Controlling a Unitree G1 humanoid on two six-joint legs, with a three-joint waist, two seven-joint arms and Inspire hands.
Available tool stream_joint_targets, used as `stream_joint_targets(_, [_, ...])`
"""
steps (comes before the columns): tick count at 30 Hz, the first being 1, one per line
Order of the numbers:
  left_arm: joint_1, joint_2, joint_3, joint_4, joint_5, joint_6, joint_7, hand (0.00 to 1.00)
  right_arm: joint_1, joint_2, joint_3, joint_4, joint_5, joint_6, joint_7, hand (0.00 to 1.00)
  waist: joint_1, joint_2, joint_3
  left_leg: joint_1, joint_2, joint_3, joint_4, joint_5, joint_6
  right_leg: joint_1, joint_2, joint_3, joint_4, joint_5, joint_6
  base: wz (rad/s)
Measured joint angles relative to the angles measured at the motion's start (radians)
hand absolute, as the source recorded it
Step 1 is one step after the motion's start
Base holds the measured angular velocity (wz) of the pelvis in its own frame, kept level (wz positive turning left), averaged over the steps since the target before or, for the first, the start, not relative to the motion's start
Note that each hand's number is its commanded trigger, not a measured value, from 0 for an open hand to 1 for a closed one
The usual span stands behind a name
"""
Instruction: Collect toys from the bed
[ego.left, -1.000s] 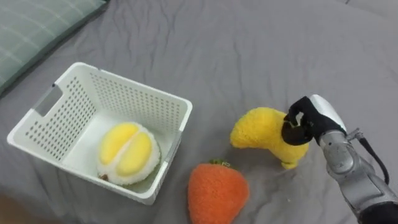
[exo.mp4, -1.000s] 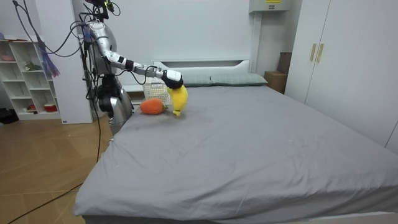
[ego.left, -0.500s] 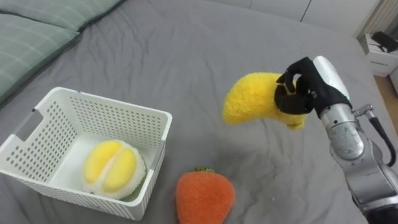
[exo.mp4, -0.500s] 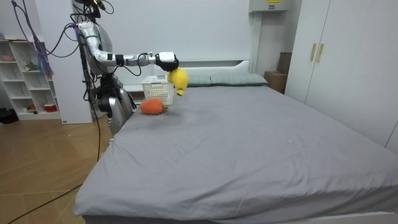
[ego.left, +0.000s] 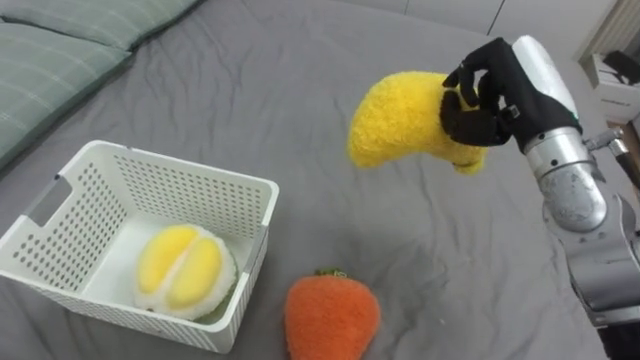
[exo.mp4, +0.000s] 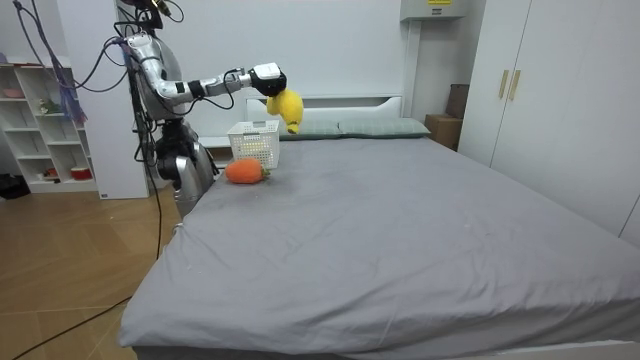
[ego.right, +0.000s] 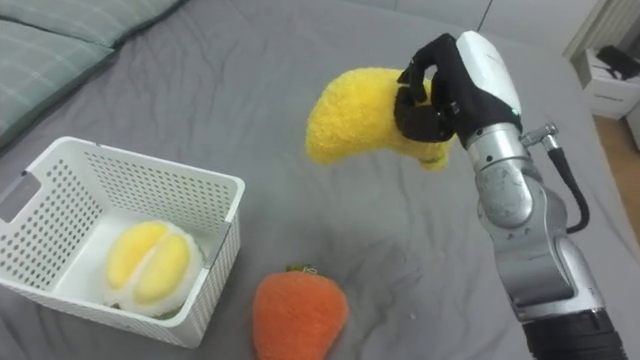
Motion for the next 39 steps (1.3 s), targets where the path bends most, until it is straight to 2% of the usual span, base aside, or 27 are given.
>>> stream_joint_targets(2, [-0.002, -0.006, 0.000, 0.000, 0.014, 0.000, 0.000, 0.00, 0.000, 0.000, 0.000, -0.014, -0.012, 0.002, 0.014, 1.00, 0.008, -0.004, 0.0003, -0.001, -0.001, -0.005, 0.001, 0.000, 0.000, 0.002, 0.000, -0.008, 0.000, -0.001, 0.001, 0.08])
stream_joint_targets(4, [-0.005, -0.008, -0.001, 0.001, 0.038, 0.001, 0.000, 0.00, 0.000, 0.000, 0.008, -0.050, -0.012, 0.023, 0.032, 1.00, 0.032, -0.006, 0.0006, -0.001, -0.001, -0.011, 0.002, 0.000, -0.001, 0.004, -0.002, -0.019, 0.000, -0.001, 0.001, 0.06])
stream_joint_targets(8, [-0.009, -0.008, -0.002, 0.000, 0.056, 0.001, 0.000, 0.00, -0.003, 0.003, 0.019, -0.094, -0.012, 0.023, 0.053, 1.00, 0.052, -0.009, 0.0014, 0.000, -0.010, -0.045, 0.006, 0.001, -0.001, 0.020, -0.008, -0.045, -0.004, -0.005, 0.007, 0.25])
stream_joint_targets(11, [-0.010, -0.009, -0.002, 0.001, 0.069, 0.007, 0.000, 0.00, -0.035, 0.021, 0.051, -0.094, -0.016, 0.027, 0.054, 1.00, 0.057, -0.016, 0.0052, -0.002, -0.017, -0.067, 0.013, 0.001, -0.001, 0.037, -0.008, -0.055, -0.018, -0.006, 0.007, 0.20])
stream_joint_targets(12, [-0.010, -0.009, -0.003, 0.001, 0.080, 0.012, 0.000, 0.00, -0.045, 0.027, 0.067, -0.094, -0.018, 0.036, 0.055, 1.00, 0.076, -0.020, 0.0046, -0.004, -0.018, -0.072, 0.014, 0.001, -0.001, 0.037, -0.008, -0.059, -0.019, -0.006, 0.007, 0.11])
stream_joint_targets(15, [-0.002, -0.017, -0.007, -0.019, 0.080, 0.040, 0.000, 0.00, -0.079, 0.057, 0.128, -0.095, -0.068, 0.067, 0.076, 1.00, 0.084, -0.028, 0.0030, -0.013, -0.024, -0.091, 0.026, 0.001, -0.001, 0.040, -0.010, -0.076, -0.020, -0.006, 0.008, 0.19])
stream_joint_targets(18, [-0.007, -0.025, -0.018, -0.024, 0.080, 0.044, 0.000, 0.00, -0.104, 0.102, 0.167, -0.094, -0.132, 0.080, 0.108, 1.00, 0.102, -0.018, 0.0101, -0.025, -0.033, -0.118, 0.039, 0.002, 0.001, 0.044, -0.015, -0.100, -0.020, -0.007, 0.008, 0.27])
stream_joint_targets(20, [-0.012, -0.026, -0.019, -0.036, 0.087, 0.050, 0.000, 0.00, -0.108, 0.134, 0.168, -0.094, -0.156, 0.087, 0.122, 1.00, 0.118, -0.019, 0.0095, -0.031, -0.037, -0.133, 0.043, 0.002, 0.001, 0.045, -0.016, -0.105, -0.020, -0.007, 0.009, 0.29])
stream_joint_targets(23, [-0.024, -0.035, -0.020, -0.041, 0.115, 0.068, -0.001, 0.00, -0.121, 0.161, 0.169, -0.094, -0.164, 0.108, 0.148, 1.00, 0.139, -0.011, 0.0143, -0.047, -0.049, -0.167, 0.064, 0.002, 0.002, 0.051, -0.020, -0.127, -0.019, -0.010, 0.014, 0.35])
stream_joint_targets(25, [-0.023, -0.043, -0.020, -0.044, 0.124, 0.088, -0.003, 0.00, -0.127, 0.180, 0.170, -0.094, -0.165, 0.128, 0.169, 1.00, 0.167, -0.010, 0.0112, -0.055, -0.055, -0.180, 0.071, 0.005, 0.002, 0.052, -0.022, -0.133, -0.018, -0.010, 0.014, 0.23])
stream_joint_targets(29, [-0.027, -0.044, -0.017, -0.046, 0.169, 0.105, -0.012, 0.00, -0.127, 0.182, 0.197, -0.094, -0.166, 0.158, 0.202, 1.00, 0.200, -0.022, 0.0016, -0.068, -0.073, -0.219, 0.070, 0.018, 0.002, 0.047, -0.025, -0.133, -0.019, -0.023, 0.016, 0.31])
stream_joint_targets(31, [-0.027, -0.046, -0.010, -0.045, 0.187, 0.109, -0.021, 0.00, -0.127, 0.185, 0.216, -0.084, -0.166, 0.166, 0.208, 1.00, 0.228, -0.023, 0.0007, -0.066, -0.079, -0.232, 0.071, 0.023, 0.003, 0.052, -0.027, -0.140, -0.020, -0.023, 0.016, 0.19])
stream_joint_targets(33, [-0.028, -0.052, -0.003, -0.045, 0.189, 0.109, -0.022, 0.00, -0.127, 0.185, 0.220, -0.080, -0.166, 0.173, 0.208, 1.00, 0.240, -0.023, 0.0007, -0.069, -0.087, -0.253, 0.071, 0.030, 0.004, 0.055, -0.030, -0.149, -0.021, -0.023, 0.016, 0.32])
stream_joint_targets(38, [-0.030, -0.063, 0.001, -0.049, 0.186, 0.117, -0.022, 0.00, -0.134, 0.217, 0.220, -0.012, -0.163, 0.173, 0.191, 1.00, 0.269, -0.027, 0.0065, -0.070, -0.104, -0.287, 0.067, 0.043, 0.001, 0.055, -0.039, -0.159, -0.017, -0.033, 0.023, 0.26])
stream_joint_targets(39, [-0.030, -0.062, 0.002, -0.055, 0.186, 0.119, -0.021, 0.00, -0.141, 0.227, 0.225, 0.013, -0.163, 0.174, 0.182, 0.69, 0.276, -0.036, 0.0109, -0.071, -0.105, -0.293, 0.067, 0.045, 0.000, 0.057, -0.039, -0.164, -0.017, -0.035, 0.024, 0.14])
